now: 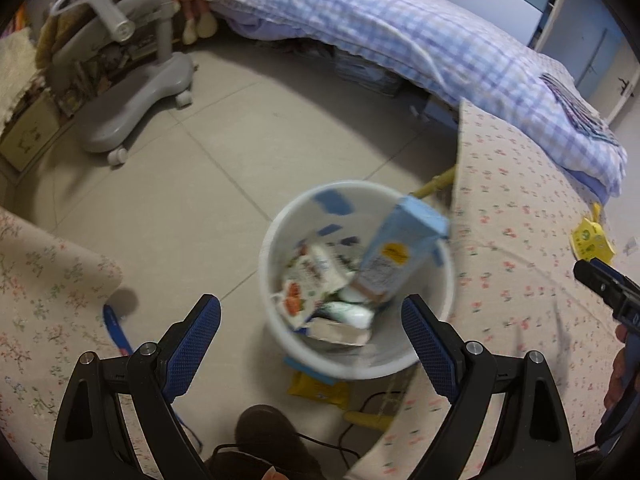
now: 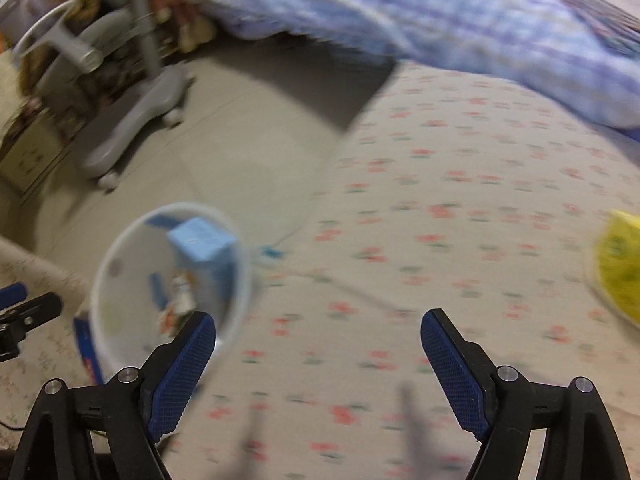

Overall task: Collect trash
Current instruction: 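Drop the blue milk carton into the wastebasket with the right tool, then grasp the yellow paper bowl with the right tool while the left tool grasps the orange peel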

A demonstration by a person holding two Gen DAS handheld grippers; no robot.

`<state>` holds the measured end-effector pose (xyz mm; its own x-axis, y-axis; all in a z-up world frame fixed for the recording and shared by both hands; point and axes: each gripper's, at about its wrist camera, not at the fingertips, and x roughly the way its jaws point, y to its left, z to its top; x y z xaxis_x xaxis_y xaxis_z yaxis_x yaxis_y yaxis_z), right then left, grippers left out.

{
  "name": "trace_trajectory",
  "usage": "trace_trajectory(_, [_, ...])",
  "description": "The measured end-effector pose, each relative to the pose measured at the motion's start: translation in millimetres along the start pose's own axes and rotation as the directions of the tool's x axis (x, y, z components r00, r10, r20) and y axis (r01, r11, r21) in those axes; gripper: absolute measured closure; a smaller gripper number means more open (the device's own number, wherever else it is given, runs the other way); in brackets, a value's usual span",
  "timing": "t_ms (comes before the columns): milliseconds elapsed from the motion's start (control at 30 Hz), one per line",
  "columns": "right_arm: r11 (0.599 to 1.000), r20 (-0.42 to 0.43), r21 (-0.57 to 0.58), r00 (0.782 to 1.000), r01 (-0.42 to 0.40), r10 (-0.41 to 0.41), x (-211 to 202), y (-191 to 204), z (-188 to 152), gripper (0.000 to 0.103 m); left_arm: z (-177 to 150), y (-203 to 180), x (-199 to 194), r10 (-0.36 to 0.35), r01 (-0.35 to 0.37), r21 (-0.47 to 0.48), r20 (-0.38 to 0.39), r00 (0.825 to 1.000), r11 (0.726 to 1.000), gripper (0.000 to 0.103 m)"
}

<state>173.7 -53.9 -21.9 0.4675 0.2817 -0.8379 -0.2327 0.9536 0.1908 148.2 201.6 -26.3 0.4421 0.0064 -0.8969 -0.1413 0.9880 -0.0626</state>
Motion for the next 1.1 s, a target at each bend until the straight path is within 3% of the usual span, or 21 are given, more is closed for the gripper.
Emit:
trace_trajectory(267, [0.972, 0.037, 0.176, 0.985, 0.157, -0.166, -43, -115, 3, 0.015, 13, -72, -3, -0.053, 0.053, 0.089, -0.004, 0.999, 0.995, 0.01])
trace_trajectory(433, [0.952, 0.044, 0.202, 0.969, 0.231, -0.244, -56, -167, 7, 0.014, 15, -103, 3, -0.064, 0.066, 0.122, -0.024, 0.998, 0.99, 0.01])
trace_trajectory(633, [0.964, 0.039, 0.103, 0.967, 0.247, -0.252, -49, -203, 22, 0.014, 18, -123, 13, -0.069, 0.075, 0.146, -0.045, 0.997, 0.986, 0.01])
trace_trajectory(767, [0.968, -0.004, -0.058, 0.97, 0.242, -0.243, -29, -200, 23, 0.014, 20, -133, 17, -0.07, 0.078, 0.161, -0.053, 0.996, 0.984, 0.01])
trace_trajectory(933, [0.946, -0.031, -0.159, 0.957, 0.281, -0.289, -5, -194, 21, 0.014, 22, -142, 19, -0.082, 0.09, 0.172, -0.058, 0.995, 0.981, 0.01])
trace_trajectory(1100, [0.899, -0.009, -0.246, 0.926, 0.363, -0.377, 0, -181, 15, 0.033, 21, -150, 14, -0.102, 0.11, 0.182, -0.051, 0.993, 0.977, 0.01])
